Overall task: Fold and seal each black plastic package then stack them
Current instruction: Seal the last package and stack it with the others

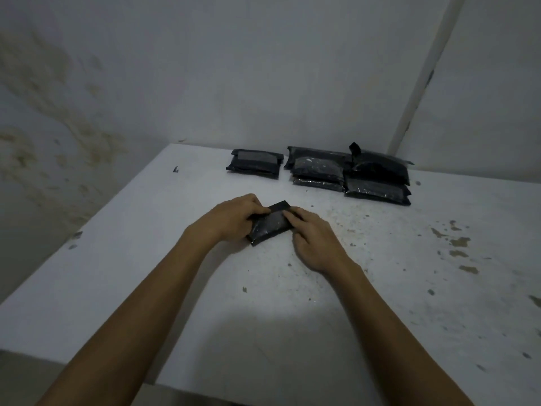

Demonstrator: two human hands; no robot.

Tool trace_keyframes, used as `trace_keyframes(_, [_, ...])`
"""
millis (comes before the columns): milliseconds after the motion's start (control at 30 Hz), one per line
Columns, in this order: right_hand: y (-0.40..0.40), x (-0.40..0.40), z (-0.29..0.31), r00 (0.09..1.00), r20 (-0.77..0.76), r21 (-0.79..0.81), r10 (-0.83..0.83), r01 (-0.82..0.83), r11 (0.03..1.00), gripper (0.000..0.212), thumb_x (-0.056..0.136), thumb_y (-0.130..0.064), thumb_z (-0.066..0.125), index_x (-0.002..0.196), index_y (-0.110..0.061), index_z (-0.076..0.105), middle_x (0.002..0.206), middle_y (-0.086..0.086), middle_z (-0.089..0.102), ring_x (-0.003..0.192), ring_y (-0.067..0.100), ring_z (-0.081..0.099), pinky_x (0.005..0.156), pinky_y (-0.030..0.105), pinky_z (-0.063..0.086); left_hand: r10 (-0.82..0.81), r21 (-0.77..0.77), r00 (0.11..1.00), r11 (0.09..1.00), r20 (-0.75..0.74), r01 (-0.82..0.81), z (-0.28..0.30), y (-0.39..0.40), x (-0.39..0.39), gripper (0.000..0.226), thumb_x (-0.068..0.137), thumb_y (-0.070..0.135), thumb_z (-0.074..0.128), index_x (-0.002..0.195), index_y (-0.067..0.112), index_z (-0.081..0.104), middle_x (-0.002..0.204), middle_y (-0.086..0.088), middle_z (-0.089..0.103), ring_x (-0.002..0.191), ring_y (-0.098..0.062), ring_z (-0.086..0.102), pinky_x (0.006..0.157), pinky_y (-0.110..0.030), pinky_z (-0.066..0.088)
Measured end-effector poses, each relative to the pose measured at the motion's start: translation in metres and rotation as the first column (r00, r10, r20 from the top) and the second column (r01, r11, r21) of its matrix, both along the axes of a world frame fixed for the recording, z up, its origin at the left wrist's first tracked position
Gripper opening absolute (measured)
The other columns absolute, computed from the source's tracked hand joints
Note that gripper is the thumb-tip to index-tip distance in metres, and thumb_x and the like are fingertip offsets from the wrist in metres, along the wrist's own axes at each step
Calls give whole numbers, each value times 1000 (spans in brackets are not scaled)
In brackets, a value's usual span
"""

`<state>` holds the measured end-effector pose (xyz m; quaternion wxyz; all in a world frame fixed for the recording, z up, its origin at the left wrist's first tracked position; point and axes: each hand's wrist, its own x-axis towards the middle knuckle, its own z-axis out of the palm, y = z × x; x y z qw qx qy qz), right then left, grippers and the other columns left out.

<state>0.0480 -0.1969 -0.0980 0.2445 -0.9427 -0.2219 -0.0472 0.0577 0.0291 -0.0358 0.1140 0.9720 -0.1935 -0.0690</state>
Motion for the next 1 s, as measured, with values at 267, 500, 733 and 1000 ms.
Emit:
trace_keyframes(267, [11, 8, 9, 970, 165, 139, -177, 155, 978, 22, 101, -30, 58, 111, -25, 77, 108, -7, 59, 101, 12, 47, 94, 35, 41, 107, -445, 959, 895, 264, 23, -51, -21, -17, 28, 106, 22, 54, 130, 20, 69, 133, 3, 67, 115, -15, 63, 99, -42, 54])
trace_keyframes(500, [10, 21, 4, 988, 151, 260, 28, -67, 963, 18, 96, -21, 69, 112, -17, 76, 106, -4, 67, 98, 13, 58, 90, 36, 51, 51, -472, 975, 880, 217, 59, -55, -12, -14, 38, 104, 36, 59, 141, 26, 62, 142, 6, 63, 124, -17, 61, 104, -44, 51])
trace_keyframes(733, [-1, 29, 5, 995, 64, 299, 82, -97, 949, 24, 91, -22, 77, 115, -19, 77, 112, -9, 67, 105, 11, 61, 97, 32, 51, -62, -354, 995, 931, 76, 86, -62, 7, -8, 66, 104, 39, 57, 162, 30, 26, 160, 19, 21, 154, -4, 16, 124, -33, 25])
trace_keyframes(1000, [-4, 26, 5, 998, 11, 302, 58, -59, 951, 30, 90, -20, 78, 119, -18, 76, 116, -8, 64, 108, 12, 59, 99, 33, 51, -22, -296, 999, 955, -43, 8, -57, 15, -13, 72, 108, 39, 47, 166, 23, 7, 172, 6, 4, 156, -5, -3, 130, -38, 3])
